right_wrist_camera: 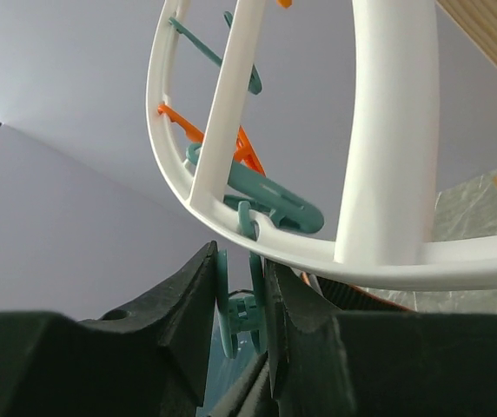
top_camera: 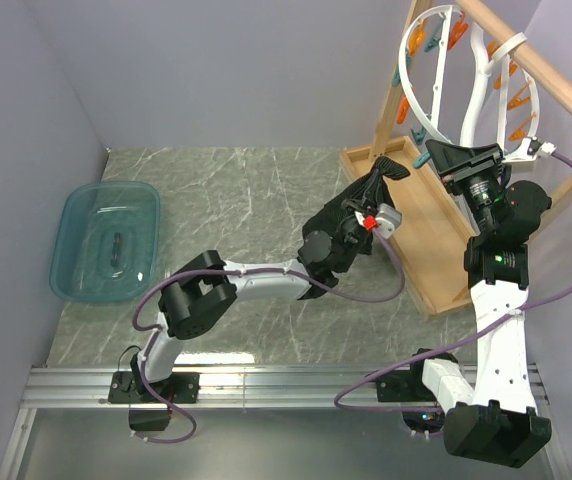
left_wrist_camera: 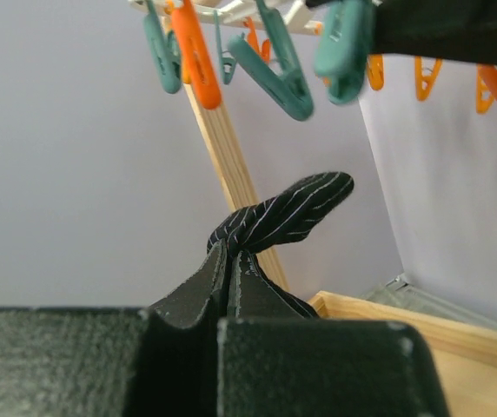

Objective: Clip the underwear to the hanger

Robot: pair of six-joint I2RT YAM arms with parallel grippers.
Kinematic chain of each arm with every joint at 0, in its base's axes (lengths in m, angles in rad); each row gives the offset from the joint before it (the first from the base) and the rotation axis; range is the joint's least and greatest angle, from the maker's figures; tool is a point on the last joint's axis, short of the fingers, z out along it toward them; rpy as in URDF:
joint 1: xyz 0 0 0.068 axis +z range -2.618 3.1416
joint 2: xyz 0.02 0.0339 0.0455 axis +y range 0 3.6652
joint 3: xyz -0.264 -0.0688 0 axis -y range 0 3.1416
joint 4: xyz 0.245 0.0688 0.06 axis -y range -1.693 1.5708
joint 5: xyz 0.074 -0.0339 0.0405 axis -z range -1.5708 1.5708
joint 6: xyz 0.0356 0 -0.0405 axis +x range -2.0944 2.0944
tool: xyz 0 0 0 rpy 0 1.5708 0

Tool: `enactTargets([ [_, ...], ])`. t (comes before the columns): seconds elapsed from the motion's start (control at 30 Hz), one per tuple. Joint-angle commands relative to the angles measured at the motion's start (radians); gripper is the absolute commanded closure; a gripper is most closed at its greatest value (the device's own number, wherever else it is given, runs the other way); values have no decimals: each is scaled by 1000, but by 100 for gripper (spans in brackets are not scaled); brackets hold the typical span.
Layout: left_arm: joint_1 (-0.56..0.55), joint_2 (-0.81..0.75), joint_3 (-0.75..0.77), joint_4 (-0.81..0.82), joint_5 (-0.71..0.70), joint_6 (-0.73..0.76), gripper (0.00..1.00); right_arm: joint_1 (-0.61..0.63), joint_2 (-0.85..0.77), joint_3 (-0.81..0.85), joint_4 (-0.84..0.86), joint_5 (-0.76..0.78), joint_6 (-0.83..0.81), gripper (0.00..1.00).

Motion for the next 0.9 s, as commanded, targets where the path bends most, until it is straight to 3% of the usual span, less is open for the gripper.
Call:
enactTargets([
  [0.0,-20,19,17,323,37,80,100,0,33,-21,-76,-29,119,100],
  [0.43,-27,11,12,394,51,123,100,-2,26,-13,-103,34,41,100],
  [0.87,-30,-41,-22,454,80,163,100,0,38,-17,-100,20,71,100],
])
